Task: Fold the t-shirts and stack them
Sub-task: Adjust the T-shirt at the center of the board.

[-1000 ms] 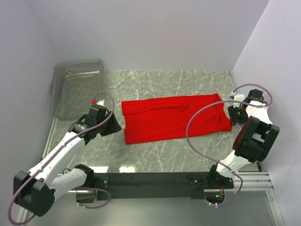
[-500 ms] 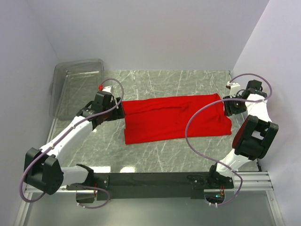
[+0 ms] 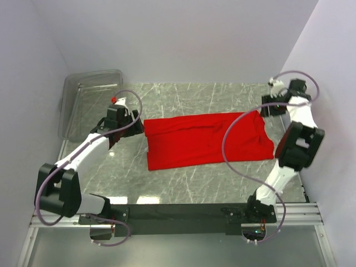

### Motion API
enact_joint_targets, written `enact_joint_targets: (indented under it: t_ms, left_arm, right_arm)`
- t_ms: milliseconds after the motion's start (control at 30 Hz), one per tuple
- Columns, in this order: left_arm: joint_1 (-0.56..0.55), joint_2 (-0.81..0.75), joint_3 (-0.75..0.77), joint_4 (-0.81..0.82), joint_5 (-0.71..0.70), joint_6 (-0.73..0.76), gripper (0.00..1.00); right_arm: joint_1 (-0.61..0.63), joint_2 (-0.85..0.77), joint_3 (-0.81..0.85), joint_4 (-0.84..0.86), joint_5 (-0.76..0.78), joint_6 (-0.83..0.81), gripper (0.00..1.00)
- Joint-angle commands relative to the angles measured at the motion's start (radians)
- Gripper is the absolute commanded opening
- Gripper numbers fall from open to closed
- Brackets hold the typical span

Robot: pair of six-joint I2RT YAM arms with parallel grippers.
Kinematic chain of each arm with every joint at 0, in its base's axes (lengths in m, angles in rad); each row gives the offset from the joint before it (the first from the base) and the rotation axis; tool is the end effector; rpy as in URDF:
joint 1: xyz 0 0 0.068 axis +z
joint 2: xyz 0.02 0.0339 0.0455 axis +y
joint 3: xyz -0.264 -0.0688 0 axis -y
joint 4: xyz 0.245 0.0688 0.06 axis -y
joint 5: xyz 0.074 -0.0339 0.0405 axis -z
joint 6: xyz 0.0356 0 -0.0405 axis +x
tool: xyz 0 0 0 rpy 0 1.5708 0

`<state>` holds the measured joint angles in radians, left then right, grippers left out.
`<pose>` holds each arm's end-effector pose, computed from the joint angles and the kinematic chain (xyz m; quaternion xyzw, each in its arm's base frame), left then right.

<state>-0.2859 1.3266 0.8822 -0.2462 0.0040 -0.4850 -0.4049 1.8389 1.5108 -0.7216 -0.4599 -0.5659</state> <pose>0.2759 -0.0813 0.2487 -0.0891 0.9003 -0.1619 0.3941 0.3683 -0.1407 0.2541 -0.1342 0.9330 0.0778 0.3246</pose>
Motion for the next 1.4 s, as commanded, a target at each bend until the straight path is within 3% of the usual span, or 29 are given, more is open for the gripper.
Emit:
enact_joint_targets:
  t_ms: [0,100,400,700,867,1167,1367]
  left_arm:
    - [0.039,0.045,0.014,0.079,0.056,0.042,0.75]
    - [0.057,0.068,0.041,0.067,0.067,0.065,0.75]
    - [0.082,0.12,0.093,0.038,0.093,0.063,0.75]
    - [0.083,0.161,0.115,0.044,0.1,0.051,0.73]
    - [0.083,0.158,0.118,0.038,0.093,0.04,0.73]
    - [0.083,0.122,0.093,0.031,0.065,-0.007,0.73]
    - [0.083,0.135,0.104,0.032,0.079,-0.03,0.72]
  right_arm:
    - [0.116,0.158,0.21,0.094,0.07,0.127,0.65]
    - [0.193,0.236,0.27,0.149,0.2,0.197,0.74]
    - [0.213,0.39,0.393,0.163,0.354,0.199,0.74]
    - [0.187,0.462,0.486,0.085,0.388,0.179,0.72]
    - [0.186,0.523,0.589,-0.015,0.322,0.181,0.66]
    - [0.16,0.537,0.578,-0.078,0.305,0.162,0.61]
    - [0.158,0.562,0.592,-0.125,0.291,0.15,0.47]
